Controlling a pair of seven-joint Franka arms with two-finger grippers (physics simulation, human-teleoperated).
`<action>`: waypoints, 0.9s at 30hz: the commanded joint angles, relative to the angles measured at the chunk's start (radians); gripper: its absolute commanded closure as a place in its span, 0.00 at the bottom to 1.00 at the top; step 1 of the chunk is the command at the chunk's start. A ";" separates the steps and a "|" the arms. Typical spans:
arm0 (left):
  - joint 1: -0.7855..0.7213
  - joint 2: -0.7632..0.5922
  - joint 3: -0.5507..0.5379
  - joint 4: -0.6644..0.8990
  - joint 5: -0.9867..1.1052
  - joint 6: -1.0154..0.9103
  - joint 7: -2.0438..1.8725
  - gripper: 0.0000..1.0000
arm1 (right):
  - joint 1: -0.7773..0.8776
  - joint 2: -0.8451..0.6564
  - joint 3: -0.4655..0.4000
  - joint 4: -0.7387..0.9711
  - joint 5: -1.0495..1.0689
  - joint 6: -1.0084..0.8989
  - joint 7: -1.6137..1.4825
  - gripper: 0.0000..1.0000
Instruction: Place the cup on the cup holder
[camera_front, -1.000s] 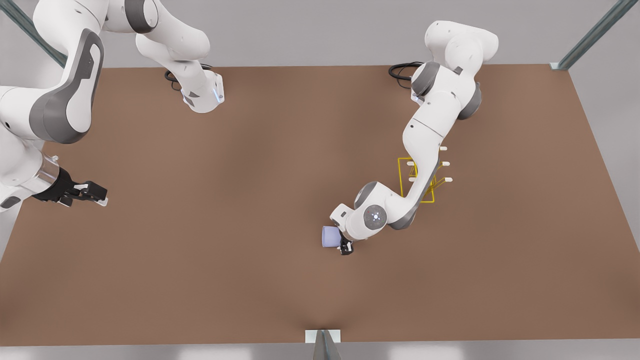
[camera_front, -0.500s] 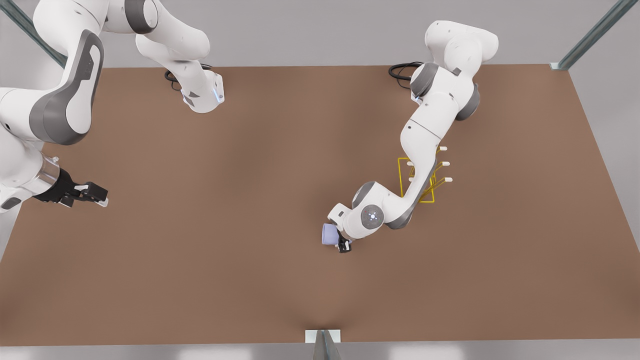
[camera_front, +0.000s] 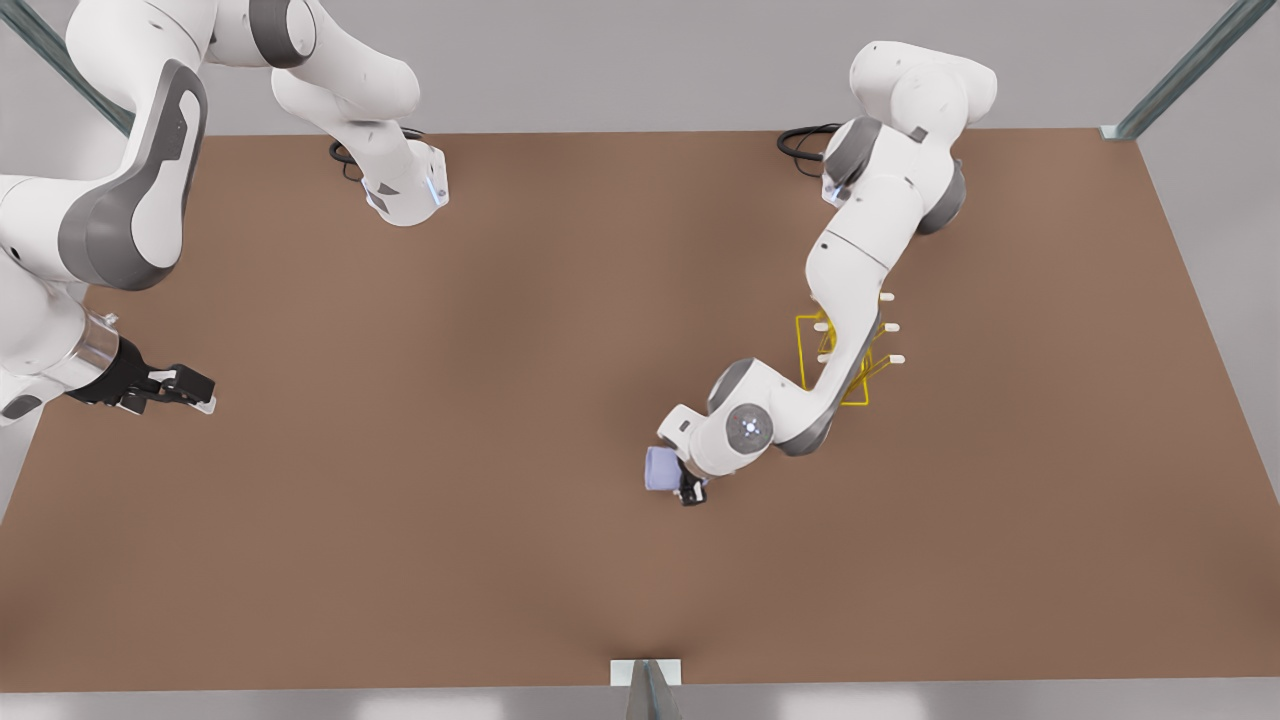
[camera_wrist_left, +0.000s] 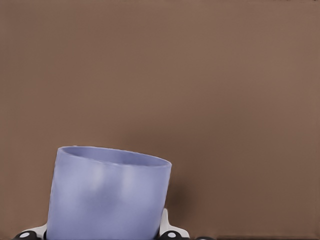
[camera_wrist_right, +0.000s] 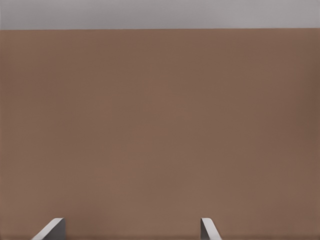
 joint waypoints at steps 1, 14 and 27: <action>0.007 -0.042 0.013 0.003 0.000 -0.088 -0.009 0.27 | 0.000 -0.001 0.000 0.001 0.001 0.001 0.001 0.00; -0.087 -0.401 0.220 0.005 0.498 -0.700 -0.208 0.30 | -0.001 -0.001 0.000 0.001 0.001 -0.001 0.001 0.00; -0.389 -0.399 0.220 -0.043 1.161 -1.231 -0.178 0.30 | 0.002 -0.004 0.000 0.002 -0.010 -0.006 -0.002 0.00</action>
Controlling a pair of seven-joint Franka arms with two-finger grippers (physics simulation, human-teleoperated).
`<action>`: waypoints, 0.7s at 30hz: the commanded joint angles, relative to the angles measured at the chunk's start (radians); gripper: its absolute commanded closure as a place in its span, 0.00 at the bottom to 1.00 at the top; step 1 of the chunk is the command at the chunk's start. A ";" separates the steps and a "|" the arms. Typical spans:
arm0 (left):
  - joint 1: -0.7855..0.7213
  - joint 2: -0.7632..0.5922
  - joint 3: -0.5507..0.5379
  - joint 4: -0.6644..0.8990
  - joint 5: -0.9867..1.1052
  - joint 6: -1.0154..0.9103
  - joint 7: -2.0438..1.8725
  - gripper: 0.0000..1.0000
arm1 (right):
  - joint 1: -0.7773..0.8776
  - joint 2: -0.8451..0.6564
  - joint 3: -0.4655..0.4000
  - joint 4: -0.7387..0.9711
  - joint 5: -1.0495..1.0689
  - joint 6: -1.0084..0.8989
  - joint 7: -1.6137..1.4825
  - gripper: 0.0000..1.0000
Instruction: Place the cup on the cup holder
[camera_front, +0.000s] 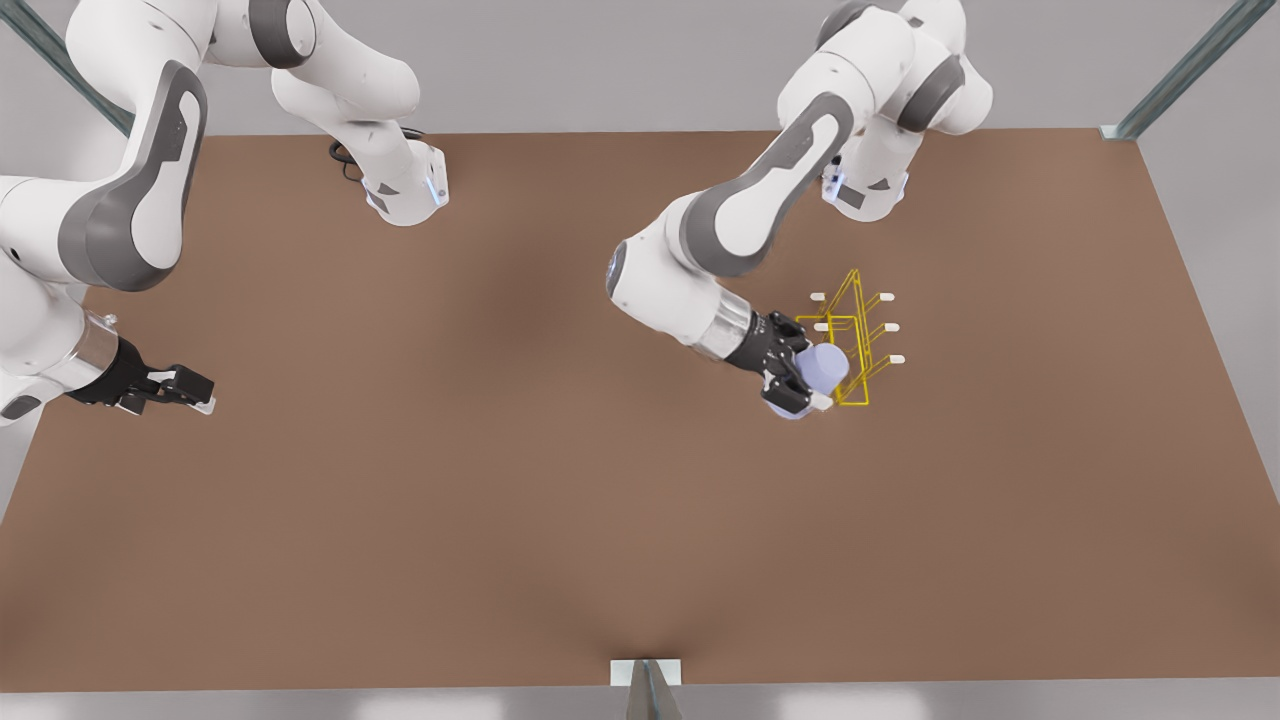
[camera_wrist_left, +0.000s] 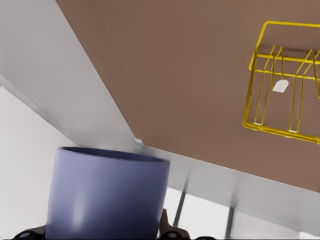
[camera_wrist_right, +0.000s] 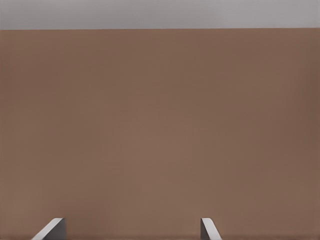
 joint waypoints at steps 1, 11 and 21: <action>-0.020 0.002 0.000 -0.036 0.137 -0.216 -0.017 0.30 | 0.002 -0.019 0.000 0.003 -0.003 -0.011 -0.003 0.00; -0.050 0.022 0.028 -0.350 0.046 -0.368 -0.189 0.30 | 0.028 -0.005 -0.002 0.044 -0.049 -0.043 -0.003 0.00; -0.037 0.075 0.031 -0.386 -0.035 -0.328 -0.298 0.31 | 0.091 0.001 0.003 0.046 -0.075 -0.046 0.000 0.00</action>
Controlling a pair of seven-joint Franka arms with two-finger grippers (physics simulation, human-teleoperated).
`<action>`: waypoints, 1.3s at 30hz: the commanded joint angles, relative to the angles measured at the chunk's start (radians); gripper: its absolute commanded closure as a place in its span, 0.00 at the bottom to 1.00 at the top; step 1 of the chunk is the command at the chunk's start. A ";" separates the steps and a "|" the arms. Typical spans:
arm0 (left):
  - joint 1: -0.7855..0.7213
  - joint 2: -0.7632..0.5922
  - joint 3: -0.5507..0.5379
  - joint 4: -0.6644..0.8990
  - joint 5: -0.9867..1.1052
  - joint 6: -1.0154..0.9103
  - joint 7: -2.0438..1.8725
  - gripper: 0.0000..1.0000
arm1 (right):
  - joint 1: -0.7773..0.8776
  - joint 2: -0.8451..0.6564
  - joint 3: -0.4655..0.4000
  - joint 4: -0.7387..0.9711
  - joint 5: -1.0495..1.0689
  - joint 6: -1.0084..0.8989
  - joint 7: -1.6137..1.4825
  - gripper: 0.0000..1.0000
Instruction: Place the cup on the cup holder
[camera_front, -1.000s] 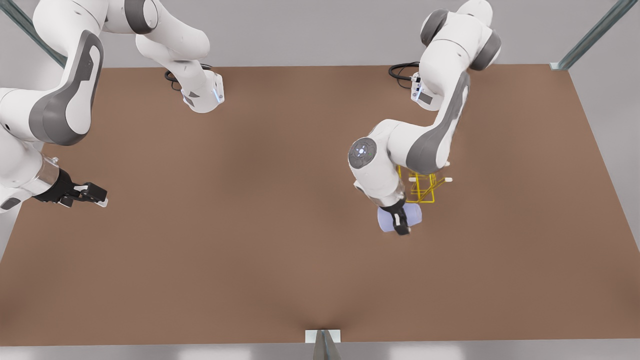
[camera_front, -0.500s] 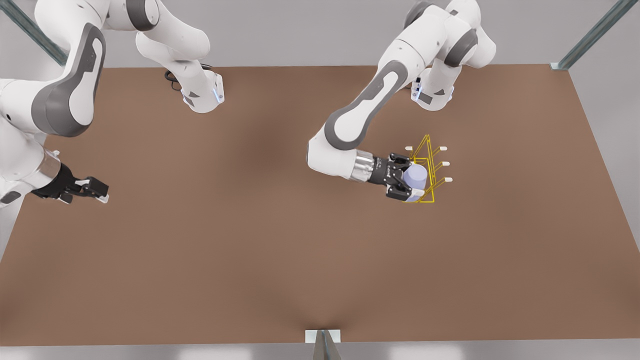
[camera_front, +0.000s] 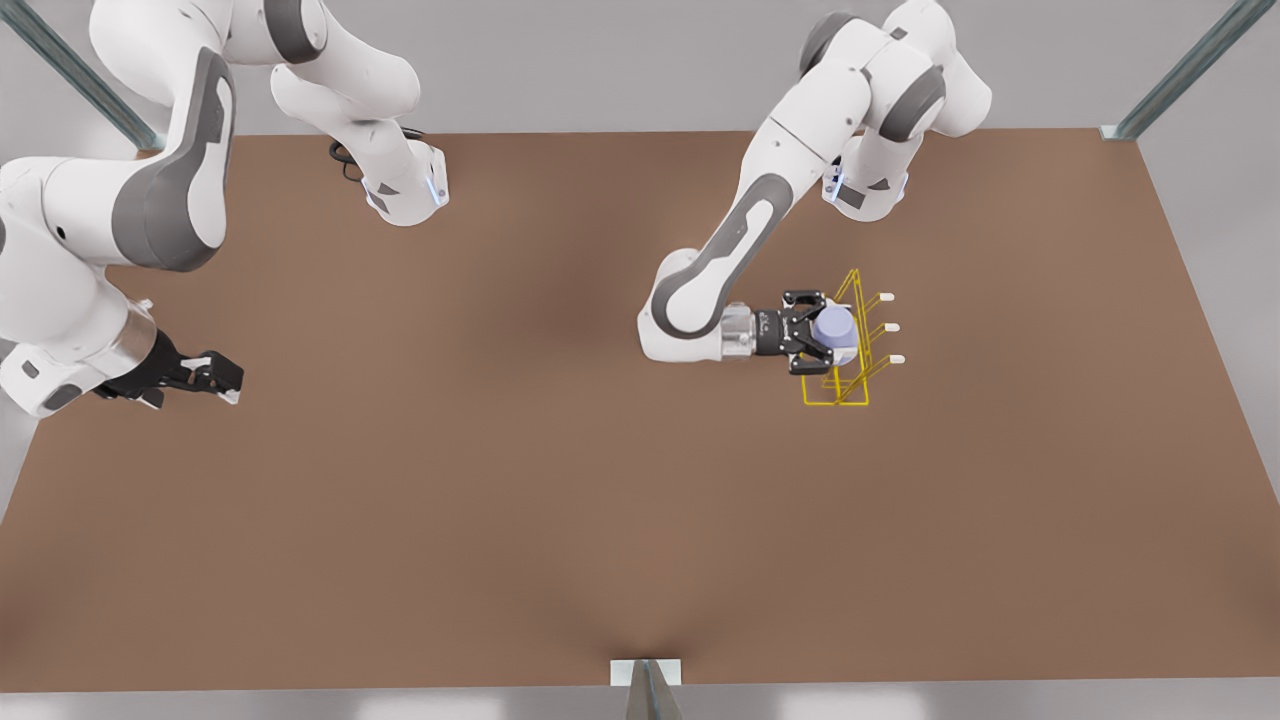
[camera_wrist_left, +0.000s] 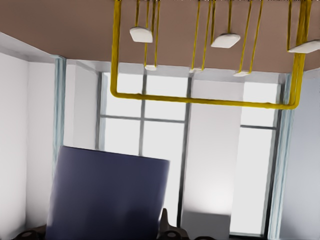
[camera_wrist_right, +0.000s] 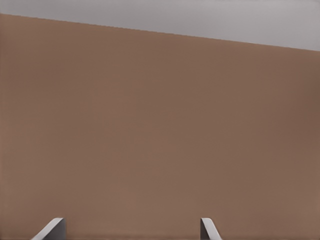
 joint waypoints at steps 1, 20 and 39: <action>0.003 0.012 0.000 0.002 -0.025 0.004 -0.166 0.31 | -0.001 0.000 -0.001 0.000 -0.003 0.000 0.001 0.00; 0.003 0.102 0.059 -0.003 -0.057 0.065 -0.216 0.32 | -0.002 0.001 -0.004 0.006 0.002 0.006 0.001 0.00; -0.016 0.065 0.057 -0.034 -0.111 0.033 -0.247 0.00 | -0.004 0.001 -0.004 0.008 0.002 0.006 0.001 0.00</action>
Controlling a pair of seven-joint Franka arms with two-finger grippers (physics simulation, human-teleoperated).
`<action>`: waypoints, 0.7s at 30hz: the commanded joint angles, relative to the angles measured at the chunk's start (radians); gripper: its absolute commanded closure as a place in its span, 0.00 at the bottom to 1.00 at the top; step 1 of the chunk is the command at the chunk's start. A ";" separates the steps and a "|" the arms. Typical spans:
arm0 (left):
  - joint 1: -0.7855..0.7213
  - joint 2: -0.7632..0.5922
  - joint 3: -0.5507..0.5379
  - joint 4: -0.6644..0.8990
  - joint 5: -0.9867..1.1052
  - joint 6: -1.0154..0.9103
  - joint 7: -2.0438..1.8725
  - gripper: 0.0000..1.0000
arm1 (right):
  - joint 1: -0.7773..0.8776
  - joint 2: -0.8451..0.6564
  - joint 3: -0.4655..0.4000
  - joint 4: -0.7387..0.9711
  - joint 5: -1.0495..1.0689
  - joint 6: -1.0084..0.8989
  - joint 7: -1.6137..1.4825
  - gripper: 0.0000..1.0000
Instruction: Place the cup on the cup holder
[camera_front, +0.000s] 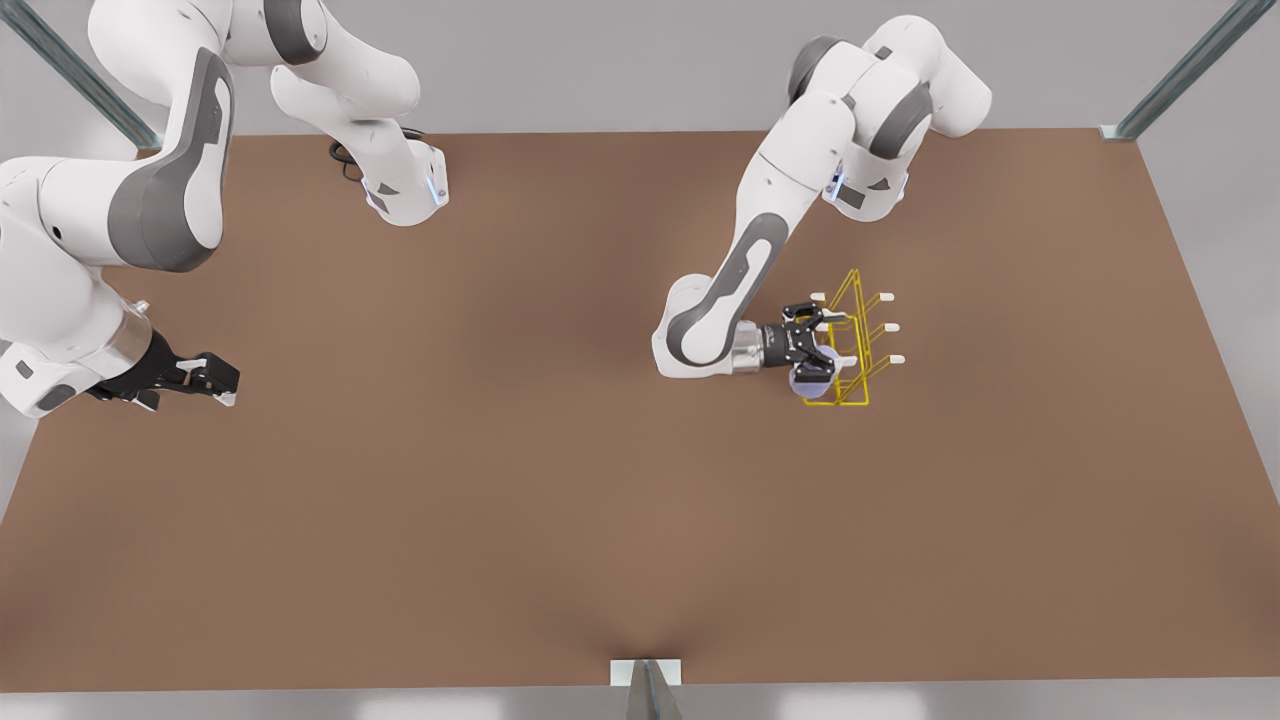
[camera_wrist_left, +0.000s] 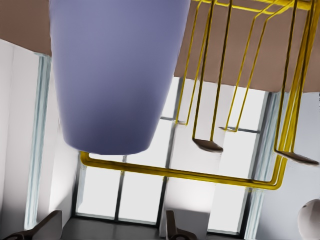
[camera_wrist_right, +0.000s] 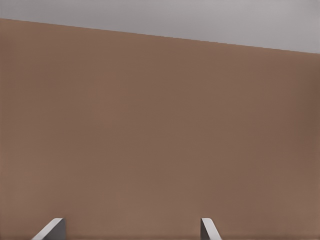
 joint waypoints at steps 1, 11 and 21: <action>0.002 -0.039 0.000 0.026 -0.003 -0.017 -0.032 0.00 | 0.000 -0.001 0.000 0.001 0.001 0.000 0.000 0.00; 0.345 -0.310 0.278 0.439 -1.094 0.623 -0.663 0.00 | 0.003 -0.001 0.000 -0.001 -0.001 -0.002 0.000 0.00; 0.772 -0.515 -0.256 0.276 -0.732 0.738 -0.918 0.00 | 0.005 0.000 0.000 -0.001 -0.001 0.000 -0.002 0.00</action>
